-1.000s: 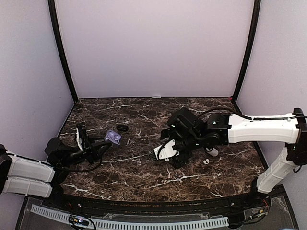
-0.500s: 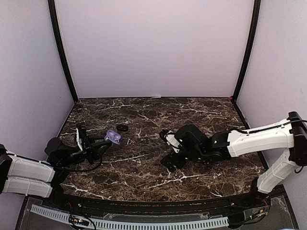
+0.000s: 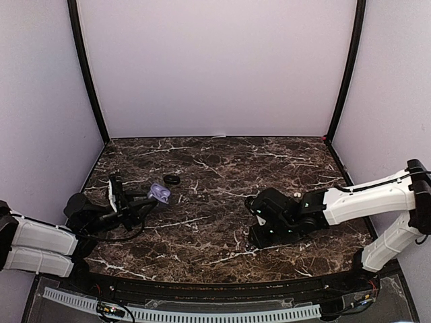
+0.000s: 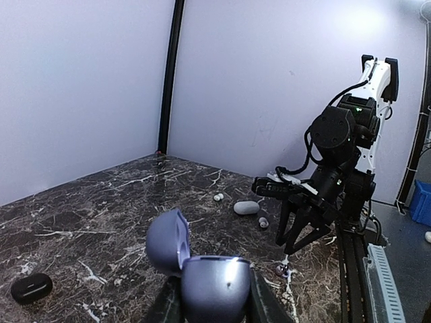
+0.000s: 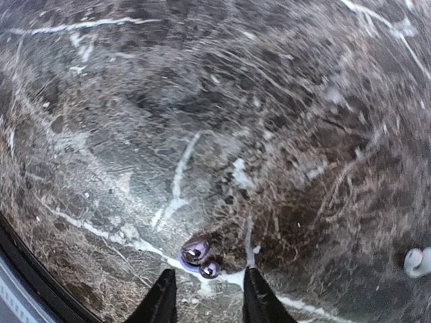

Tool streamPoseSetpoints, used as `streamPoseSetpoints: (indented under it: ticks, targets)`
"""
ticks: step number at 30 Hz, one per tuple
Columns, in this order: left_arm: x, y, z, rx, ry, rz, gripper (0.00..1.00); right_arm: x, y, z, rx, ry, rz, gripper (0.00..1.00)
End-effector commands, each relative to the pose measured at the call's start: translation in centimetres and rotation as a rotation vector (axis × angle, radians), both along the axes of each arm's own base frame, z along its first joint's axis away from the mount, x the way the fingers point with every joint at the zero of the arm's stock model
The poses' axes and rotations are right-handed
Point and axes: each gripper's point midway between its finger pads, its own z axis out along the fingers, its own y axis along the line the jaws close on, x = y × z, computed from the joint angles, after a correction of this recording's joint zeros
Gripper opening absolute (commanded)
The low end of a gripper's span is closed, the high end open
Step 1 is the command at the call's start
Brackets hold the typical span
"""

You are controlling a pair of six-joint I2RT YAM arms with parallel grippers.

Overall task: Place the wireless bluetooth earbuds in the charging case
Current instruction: Place the left earbud at the center of the board.

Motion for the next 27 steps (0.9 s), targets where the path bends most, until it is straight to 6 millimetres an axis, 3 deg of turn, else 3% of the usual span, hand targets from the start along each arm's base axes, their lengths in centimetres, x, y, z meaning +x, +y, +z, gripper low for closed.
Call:
streamPoseSetpoints:
  ticks: [1, 4, 10, 16, 24, 27]
  targets:
    - [-0.1, 0.0, -0.3, 0.009, -0.007, -0.003, 0.17, -1.5, -0.9, -0.5, 0.015, 0.139, -0.243, 0.27]
    - [-0.1, -0.1, -0.3, 0.008, -0.003, -0.012, 0.17, -2.2, -0.6, -0.6, 0.021, 0.14, -0.317, 0.21]
    - [-0.3, -0.2, -0.3, 0.002, 0.0, -0.028, 0.17, -2.5, -0.4, -1.9, -0.003, 0.135, -0.363, 0.21]
    - [-0.4, -0.3, -0.3, 0.0, -0.003, -0.036, 0.17, -1.8, -0.1, -2.7, -0.013, 0.12, -0.382, 0.22]
    - [-0.5, -0.3, -0.2, -0.001, -0.006, -0.039, 0.17, -1.1, 0.6, -2.4, 0.014, 0.106, -0.382, 0.21]
    - [-0.5, -0.3, -0.3, 0.002, -0.005, -0.042, 0.17, -1.1, 0.5, -3.5, -0.011, 0.119, -0.38, 0.21]
